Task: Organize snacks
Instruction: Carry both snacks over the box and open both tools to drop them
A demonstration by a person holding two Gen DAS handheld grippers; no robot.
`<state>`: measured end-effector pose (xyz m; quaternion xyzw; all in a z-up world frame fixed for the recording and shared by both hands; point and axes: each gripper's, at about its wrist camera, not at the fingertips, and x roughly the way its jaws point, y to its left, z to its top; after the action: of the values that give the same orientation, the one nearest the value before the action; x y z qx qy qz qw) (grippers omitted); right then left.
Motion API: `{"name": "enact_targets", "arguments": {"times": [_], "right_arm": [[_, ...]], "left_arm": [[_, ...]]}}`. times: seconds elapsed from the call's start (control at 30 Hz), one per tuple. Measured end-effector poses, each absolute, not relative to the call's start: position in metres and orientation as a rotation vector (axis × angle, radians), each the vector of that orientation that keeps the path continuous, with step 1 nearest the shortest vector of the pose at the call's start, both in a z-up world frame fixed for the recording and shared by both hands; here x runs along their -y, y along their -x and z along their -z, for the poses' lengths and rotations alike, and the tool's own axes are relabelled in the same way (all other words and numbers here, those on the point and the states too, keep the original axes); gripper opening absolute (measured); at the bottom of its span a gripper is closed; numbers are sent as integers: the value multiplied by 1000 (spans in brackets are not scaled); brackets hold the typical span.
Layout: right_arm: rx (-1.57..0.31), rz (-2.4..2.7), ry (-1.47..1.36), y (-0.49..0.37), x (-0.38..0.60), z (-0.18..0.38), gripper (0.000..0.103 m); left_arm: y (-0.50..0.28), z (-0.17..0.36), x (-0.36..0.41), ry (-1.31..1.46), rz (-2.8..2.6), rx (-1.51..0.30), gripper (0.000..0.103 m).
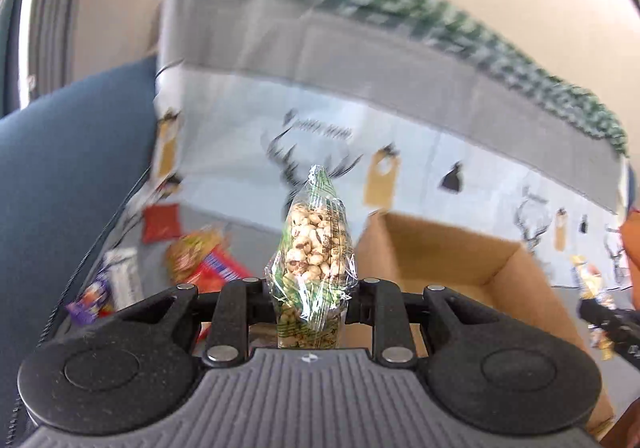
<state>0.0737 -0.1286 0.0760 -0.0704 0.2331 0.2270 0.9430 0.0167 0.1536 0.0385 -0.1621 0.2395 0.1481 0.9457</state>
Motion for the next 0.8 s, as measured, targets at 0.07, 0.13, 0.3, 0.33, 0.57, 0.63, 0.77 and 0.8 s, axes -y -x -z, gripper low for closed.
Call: {"name": "enact_targets", "arguments": {"times": [0.07,0.13,0.3,0.33,0.57,0.63,0.77,0.8], "right_arm": [[-458,-453,149,-72,132,-75,12],[-463,-446,153,-72,135,-73,12],[-467,-428,190,-76,136,-68,12],[-469,-425,197,-77,136,-67,12],[-480,-407,233,-79,137,-61,12],[-485,-401,237,-80,139,-60,12],[-492,-384,251,-83,143,-57,12],[-494,-380,254,-84,144,-56,12]], "left_arm": [[-17,-43,-139,331,-272,-446,27],[-17,-47,-123,333,-243,-408,27],[-18,-58,-87,327,-164,-333,27],[-20,-59,-79,324,-149,-327,27],[-39,-48,-34,303,-44,-366,27],[-44,-46,-23,269,-9,-373,27],[-51,-40,-14,246,24,-392,27],[-52,-38,-15,248,26,-397,27]]}}
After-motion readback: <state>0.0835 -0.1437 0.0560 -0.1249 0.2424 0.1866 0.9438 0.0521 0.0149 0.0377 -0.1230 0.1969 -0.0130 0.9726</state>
